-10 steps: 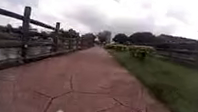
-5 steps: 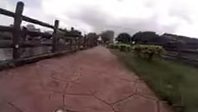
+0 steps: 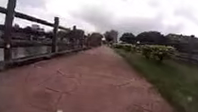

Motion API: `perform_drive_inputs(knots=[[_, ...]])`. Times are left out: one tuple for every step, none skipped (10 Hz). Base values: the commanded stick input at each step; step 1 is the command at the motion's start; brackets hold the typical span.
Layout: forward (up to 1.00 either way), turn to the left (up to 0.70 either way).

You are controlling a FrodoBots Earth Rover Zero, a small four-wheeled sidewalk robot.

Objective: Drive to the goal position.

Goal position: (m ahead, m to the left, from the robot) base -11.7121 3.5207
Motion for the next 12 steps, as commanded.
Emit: perform_drive_inputs(knots=[[0.85, 0.10], [0.85, 0.10], [0.85, 0.10], [0.85, 0.03], [0.85, -0.24], [0.85, -0.24], [0.85, -0.24], [0.85, -0.24], [0.85, -0.24], [0.85, -0.24], [0.85, -0.24], [0.85, -0.24]])
